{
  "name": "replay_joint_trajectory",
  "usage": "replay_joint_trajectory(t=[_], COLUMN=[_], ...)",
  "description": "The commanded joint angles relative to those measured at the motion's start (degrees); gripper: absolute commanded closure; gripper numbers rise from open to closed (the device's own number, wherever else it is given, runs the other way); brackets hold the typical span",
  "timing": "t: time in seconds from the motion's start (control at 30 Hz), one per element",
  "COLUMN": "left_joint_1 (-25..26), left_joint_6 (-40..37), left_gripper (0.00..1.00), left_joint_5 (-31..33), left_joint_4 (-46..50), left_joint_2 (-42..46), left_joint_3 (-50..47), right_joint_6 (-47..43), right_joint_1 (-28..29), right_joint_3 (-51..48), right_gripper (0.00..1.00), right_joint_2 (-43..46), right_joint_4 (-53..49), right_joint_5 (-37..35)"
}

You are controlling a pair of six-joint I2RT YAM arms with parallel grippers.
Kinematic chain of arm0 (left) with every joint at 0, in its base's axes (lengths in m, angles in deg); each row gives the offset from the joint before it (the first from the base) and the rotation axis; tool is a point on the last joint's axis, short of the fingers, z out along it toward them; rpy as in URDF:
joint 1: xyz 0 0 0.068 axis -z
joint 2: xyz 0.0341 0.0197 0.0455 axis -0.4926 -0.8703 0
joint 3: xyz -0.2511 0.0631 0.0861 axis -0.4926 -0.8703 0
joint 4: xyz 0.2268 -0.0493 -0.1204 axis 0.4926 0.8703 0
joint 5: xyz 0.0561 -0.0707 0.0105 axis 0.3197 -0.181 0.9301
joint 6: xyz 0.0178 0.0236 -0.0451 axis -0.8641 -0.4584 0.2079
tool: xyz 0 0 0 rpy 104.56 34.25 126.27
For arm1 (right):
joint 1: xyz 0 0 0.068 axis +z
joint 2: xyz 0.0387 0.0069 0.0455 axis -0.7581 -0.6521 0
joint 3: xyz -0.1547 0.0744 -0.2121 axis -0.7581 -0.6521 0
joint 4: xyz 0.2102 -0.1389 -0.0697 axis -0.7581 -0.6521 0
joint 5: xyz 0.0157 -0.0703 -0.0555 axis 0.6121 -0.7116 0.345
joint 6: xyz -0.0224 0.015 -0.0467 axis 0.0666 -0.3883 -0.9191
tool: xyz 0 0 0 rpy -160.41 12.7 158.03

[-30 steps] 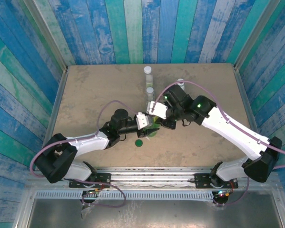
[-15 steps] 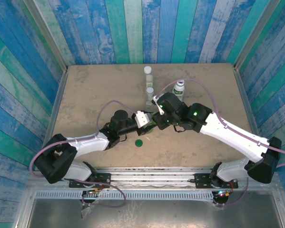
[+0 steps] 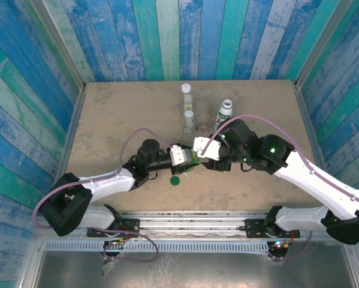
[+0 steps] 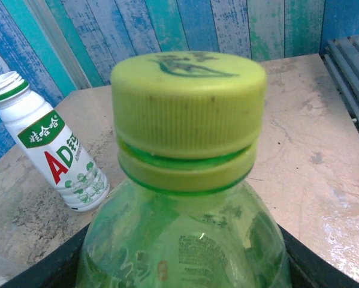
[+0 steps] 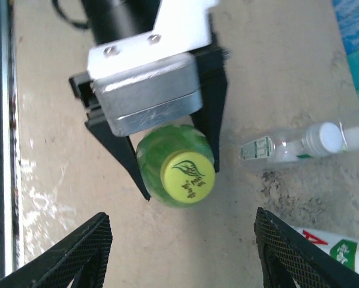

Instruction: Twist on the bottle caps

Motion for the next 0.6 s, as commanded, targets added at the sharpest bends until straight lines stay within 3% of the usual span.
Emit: replay_joint_trajectory(t=[0.0,0.3,0.43,0.57], left_joint_1=[0.1,0.0,0.0,0.0], left_joint_6=[-1.0,-1.0,-1.0,-0.9], left_gripper=[0.5,0.5,0.5,0.5], left_joint_5=[-2.2,-1.9,-1.7,-1.3], left_joint_4=[0.5,1.1,1.1,1.4], left_joint_2=[2.7,2.7,2.7,2.7], left_joint_3=[-0.4,-0.3,-0.2,-0.1], right_joint_6=[-13.7,-14.1,-13.0,-9.4], right_joint_1=[-0.1,-0.1,-0.1,-0.1], right_joint_3=[3.5,9.5,9.5,8.9], right_gripper=[0.37,0.54,0.76,0.79], right_joint_2=[-4.2,-12.1,-12.2,-12.0], right_joint_4=[-4.7,-9.2,-9.4,-9.0], right_joint_5=[-0.2,0.3,0.8,0.8])
